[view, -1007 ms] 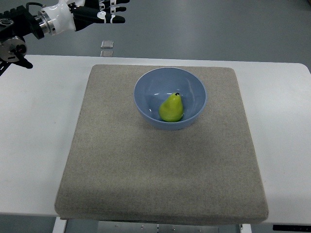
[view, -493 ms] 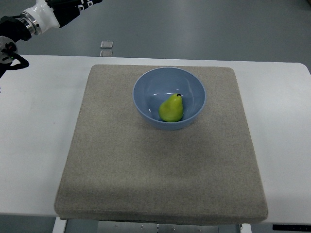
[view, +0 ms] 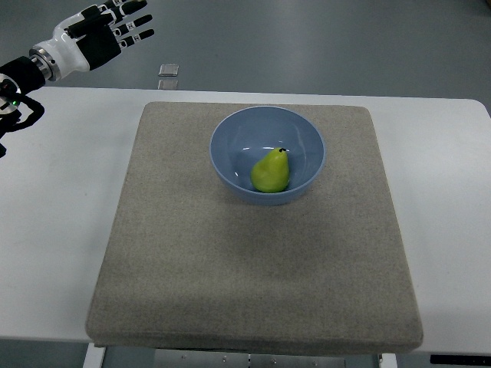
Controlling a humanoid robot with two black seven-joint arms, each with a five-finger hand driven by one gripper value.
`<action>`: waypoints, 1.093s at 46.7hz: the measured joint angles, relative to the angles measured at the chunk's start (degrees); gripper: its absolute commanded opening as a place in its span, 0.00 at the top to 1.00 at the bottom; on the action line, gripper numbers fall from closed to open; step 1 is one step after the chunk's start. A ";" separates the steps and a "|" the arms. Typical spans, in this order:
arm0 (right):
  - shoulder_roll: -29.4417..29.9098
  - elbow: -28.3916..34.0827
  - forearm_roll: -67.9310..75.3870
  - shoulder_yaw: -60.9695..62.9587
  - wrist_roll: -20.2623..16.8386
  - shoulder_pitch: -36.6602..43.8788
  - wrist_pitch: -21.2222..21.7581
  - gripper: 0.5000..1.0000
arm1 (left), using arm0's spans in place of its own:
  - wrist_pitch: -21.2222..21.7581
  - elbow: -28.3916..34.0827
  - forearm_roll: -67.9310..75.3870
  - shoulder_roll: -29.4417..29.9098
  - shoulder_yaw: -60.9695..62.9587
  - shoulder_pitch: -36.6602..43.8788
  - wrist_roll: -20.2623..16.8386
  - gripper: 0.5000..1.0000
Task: Place pear in bowl with left hand
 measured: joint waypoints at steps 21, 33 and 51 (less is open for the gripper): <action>0.00 0.00 0.00 0.00 0.00 0.00 0.00 0.15 | -0.99 0.01 -0.09 0.00 -0.11 1.53 0.17 0.01; 0.00 0.00 0.00 0.00 0.00 0.00 0.00 0.15 | -2.92 1.85 0.83 0.15 -0.03 1.73 -0.12 0.01; 0.00 0.08 -0.13 0.00 0.00 -0.02 0.04 0.15 | -2.93 1.44 0.05 0.08 -0.51 4.22 -0.98 0.01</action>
